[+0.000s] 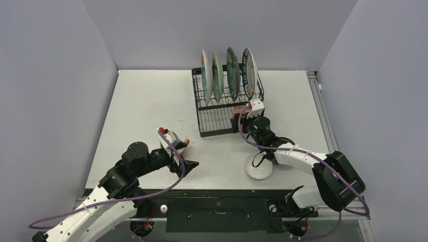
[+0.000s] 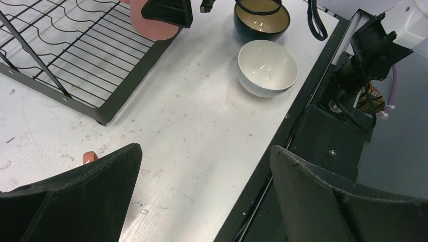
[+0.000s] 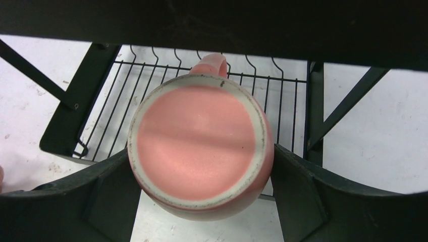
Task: Load the mixed dishes into the dish rack
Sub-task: Turn the cup upside down in the dish rack.
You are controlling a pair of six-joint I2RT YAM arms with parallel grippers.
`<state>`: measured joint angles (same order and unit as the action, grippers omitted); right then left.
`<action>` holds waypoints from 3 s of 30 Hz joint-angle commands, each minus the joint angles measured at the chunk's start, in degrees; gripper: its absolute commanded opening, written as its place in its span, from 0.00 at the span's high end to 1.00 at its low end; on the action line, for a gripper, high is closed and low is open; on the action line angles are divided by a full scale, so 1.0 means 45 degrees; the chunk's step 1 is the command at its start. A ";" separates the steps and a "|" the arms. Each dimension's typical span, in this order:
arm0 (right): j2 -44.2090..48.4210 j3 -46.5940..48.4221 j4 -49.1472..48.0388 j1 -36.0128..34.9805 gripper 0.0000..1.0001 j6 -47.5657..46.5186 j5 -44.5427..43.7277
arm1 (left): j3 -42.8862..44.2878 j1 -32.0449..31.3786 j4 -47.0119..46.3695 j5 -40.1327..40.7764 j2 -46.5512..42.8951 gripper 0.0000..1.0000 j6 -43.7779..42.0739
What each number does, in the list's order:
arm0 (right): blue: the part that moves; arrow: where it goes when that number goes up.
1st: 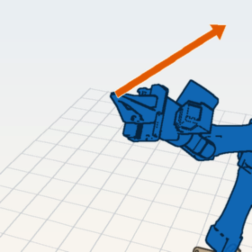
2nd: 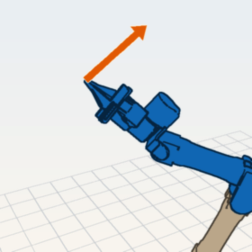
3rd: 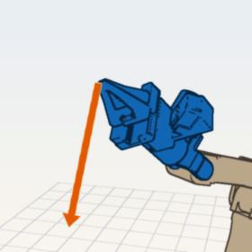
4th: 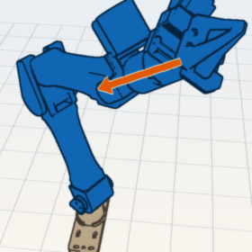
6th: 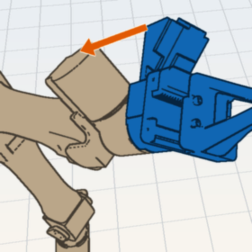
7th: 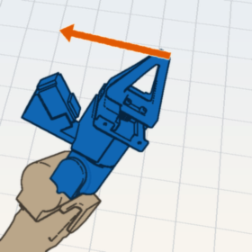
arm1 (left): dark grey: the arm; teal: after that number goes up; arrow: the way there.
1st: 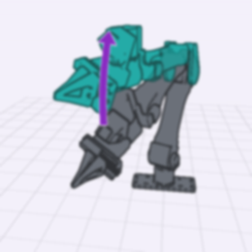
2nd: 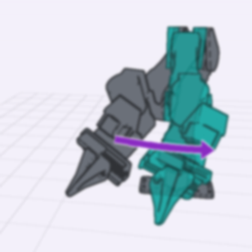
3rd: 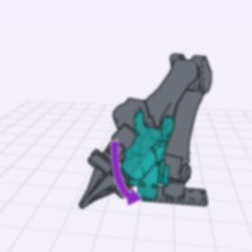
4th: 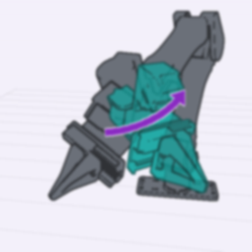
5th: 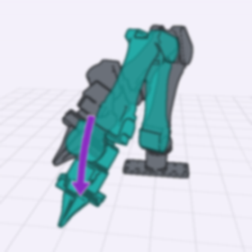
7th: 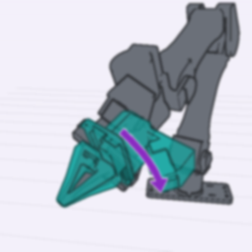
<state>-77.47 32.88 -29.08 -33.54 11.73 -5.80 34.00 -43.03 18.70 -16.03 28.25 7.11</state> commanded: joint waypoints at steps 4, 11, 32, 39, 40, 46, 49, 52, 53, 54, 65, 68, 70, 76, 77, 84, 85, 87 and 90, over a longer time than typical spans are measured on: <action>-0.0648 -0.0014 -0.4498 0.0365 1.00 -0.0131 -0.0131 | 0.0062 0.0102 -0.0088 0.0239 0.0124 0.04 -0.0262; -0.1345 0.0044 -0.5389 0.0522 1.00 0.0079 -0.0096 | 0.0042 0.0136 -0.0098 0.0245 0.0173 0.04 -0.0302; -0.2758 -0.0107 -0.5958 0.0898 1.00 0.0222 -0.0527 | 0.0042 0.0299 -0.0122 0.0224 0.0371 0.04 -0.0351; -0.3247 -0.0175 -0.5930 0.1003 1.00 0.0487 -0.0664 | 0.0042 0.0398 -0.0151 0.0206 0.0403 0.04 -0.0351; -0.3309 -0.0177 -0.5933 0.1007 1.00 0.0545 -0.0683 | 0.0042 0.0400 -0.0151 0.0205 0.0402 0.04 -0.0351; -0.3593 -0.0365 -0.6231 0.1018 1.00 0.0756 -0.0763 | 0.0028 0.0467 -0.0161 0.0180 0.0439 0.04 -0.0351; -0.3533 -0.0555 -0.6407 0.1016 1.00 0.0793 -0.0785 | 0.0023 0.0488 -0.0171 0.0146 0.0432 0.04 -0.0351; -0.3420 -0.0711 -0.6574 0.1025 1.00 0.0846 -0.0838 | 0.0023 0.0513 -0.0189 0.0076 0.0450 0.04 -0.0351; -0.3348 -0.0800 -0.6684 0.1026 1.00 0.0859 -0.0858 | 0.0023 0.0516 -0.0205 0.0071 0.0448 0.04 -0.0351; -0.3320 -0.0851 -0.6742 0.1027 1.00 0.0877 -0.0898 | 0.0023 0.0532 -0.0209 0.0068 0.0453 0.04 -0.0351; -0.3114 -0.1440 -0.7508 0.1008 1.00 0.1196 -0.1093 | 0.0023 0.0583 -0.0229 -0.0002 0.0459 0.04 -0.0351; -0.3189 -0.1294 -0.7399 0.1008 1.00 0.1235 -0.1151 | 0.0023 0.0587 -0.0229 -0.0015 0.0460 0.04 -0.0351; -0.3243 -0.1190 -0.7204 0.1018 1.00 0.1236 -0.1191 | 0.0018 0.0578 -0.0234 0.0000 0.0451 0.04 -0.0351; -0.3442 -0.0965 -0.6890 0.1008 0.85 0.1290 -0.1246 | 0.0023 0.0615 -0.0229 -0.0030 0.0446 0.04 -0.0351; -0.3445 -0.0953 -0.6856 0.1008 0.80 0.1347 -0.1254 | 0.0023 0.0625 -0.0239 -0.0031 0.0443 0.04 -0.0351; -0.3519 -0.0760 -0.6655 0.1008 0.58 0.1571 -0.1281 | 0.0002 0.0634 -0.0270 -0.0071 0.0470 0.04 -0.0351; -0.3513 -0.0710 -0.6630 0.1008 0.56 0.1582 -0.1277 | -0.0002 0.0635 -0.0269 -0.0085 0.0478 0.04 -0.0351; -0.3493 -0.0650 -0.6593 0.0998 0.52 0.1609 -0.1280 | 0.0003 0.0635 -0.0295 -0.0094 0.0480 0.04 -0.0351; -0.3415 -0.0576 -0.6512 0.0989 0.42 0.1677 -0.1287 | 0.0003 0.0654 -0.0289 -0.0105 0.0486 0.04 -0.0351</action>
<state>-93.49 27.55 -54.63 -28.93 17.41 -11.18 34.00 -40.42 18.70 -15.49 30.30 6.26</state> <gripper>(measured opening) 0.774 0.965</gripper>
